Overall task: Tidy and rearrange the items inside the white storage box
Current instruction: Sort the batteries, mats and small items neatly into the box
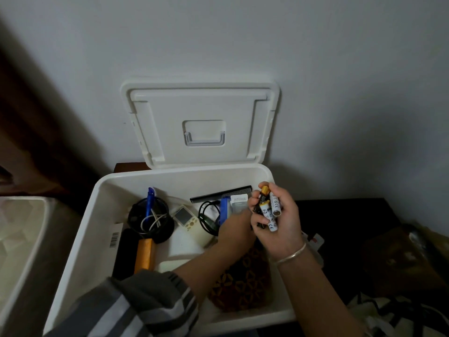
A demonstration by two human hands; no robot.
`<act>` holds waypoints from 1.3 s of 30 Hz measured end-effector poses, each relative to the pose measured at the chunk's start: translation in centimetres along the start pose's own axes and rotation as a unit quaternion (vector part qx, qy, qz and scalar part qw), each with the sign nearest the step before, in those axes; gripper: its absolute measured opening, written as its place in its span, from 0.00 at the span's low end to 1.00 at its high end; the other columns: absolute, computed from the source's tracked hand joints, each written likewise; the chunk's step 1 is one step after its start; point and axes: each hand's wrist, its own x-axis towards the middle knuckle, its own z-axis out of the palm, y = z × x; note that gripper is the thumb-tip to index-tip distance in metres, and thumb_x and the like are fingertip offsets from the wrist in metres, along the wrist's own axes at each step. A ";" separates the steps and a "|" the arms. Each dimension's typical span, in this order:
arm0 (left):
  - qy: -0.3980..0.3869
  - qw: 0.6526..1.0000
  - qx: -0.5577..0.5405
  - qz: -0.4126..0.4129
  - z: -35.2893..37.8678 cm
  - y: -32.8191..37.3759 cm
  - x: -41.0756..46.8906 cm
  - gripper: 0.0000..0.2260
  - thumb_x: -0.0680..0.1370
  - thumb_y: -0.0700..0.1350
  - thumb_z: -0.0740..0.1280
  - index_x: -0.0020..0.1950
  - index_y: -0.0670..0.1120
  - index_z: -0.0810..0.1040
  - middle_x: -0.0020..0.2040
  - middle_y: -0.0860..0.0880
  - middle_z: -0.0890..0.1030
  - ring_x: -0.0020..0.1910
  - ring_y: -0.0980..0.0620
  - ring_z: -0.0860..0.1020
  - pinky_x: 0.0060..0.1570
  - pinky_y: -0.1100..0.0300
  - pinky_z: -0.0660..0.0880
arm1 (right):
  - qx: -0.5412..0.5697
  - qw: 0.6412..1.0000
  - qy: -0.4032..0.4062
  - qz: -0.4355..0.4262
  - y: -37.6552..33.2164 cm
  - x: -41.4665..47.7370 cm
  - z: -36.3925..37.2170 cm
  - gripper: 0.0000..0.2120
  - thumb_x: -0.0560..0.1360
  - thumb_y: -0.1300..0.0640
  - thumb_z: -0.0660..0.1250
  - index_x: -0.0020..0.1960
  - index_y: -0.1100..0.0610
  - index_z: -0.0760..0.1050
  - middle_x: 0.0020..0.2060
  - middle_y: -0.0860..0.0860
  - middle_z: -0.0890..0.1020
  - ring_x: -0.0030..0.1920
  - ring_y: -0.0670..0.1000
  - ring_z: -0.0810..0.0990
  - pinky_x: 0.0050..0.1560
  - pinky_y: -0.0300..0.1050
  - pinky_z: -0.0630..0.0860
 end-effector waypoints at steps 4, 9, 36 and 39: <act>0.038 0.999 -0.016 0.007 -0.3 0.0 -0.6 0.06 0.80 0.44 0.60 0.55 0.45 0.74 0.49 0.49 0.78 0.48 0.49 0.79 0.45 0.55 0.77 | -0.008 1.000 -0.007 0.017 0.4 0.5 0.0 0.06 0.73 0.55 0.62 0.42 0.57 0.75 0.33 0.51 0.76 0.31 0.46 0.77 0.16 0.32 0.63; 0.161 0.982 0.002 -0.096 -3.4 -4.8 -3.9 0.07 0.81 0.46 0.59 0.45 0.47 0.71 0.37 0.53 0.73 0.34 0.55 0.74 0.29 0.62 0.65 | -0.011 0.999 -0.026 0.023 0.3 0.7 -0.3 0.06 0.74 0.55 0.61 0.43 0.57 0.74 0.34 0.52 0.76 0.32 0.46 0.77 0.16 0.32 0.65; 0.043 0.952 0.018 -0.304 -0.4 -10.3 -3.3 0.25 0.78 0.45 0.65 0.71 0.37 0.61 0.53 0.43 0.80 0.51 0.46 0.80 0.41 0.57 0.73 | -0.054 0.998 -0.010 0.018 0.7 1.0 -0.4 0.06 0.72 0.55 0.61 0.43 0.57 0.73 0.34 0.51 0.75 0.32 0.45 0.76 0.16 0.32 0.64; 0.023 0.956 0.156 -0.248 -0.3 -11.0 -3.4 0.30 0.81 0.38 0.59 0.78 0.40 0.47 0.58 0.43 0.79 0.51 0.49 0.81 0.42 0.59 0.75 | -0.060 0.998 -0.012 0.019 0.7 1.1 -0.6 0.06 0.72 0.55 0.61 0.43 0.57 0.74 0.35 0.51 0.75 0.33 0.46 0.76 0.16 0.32 0.64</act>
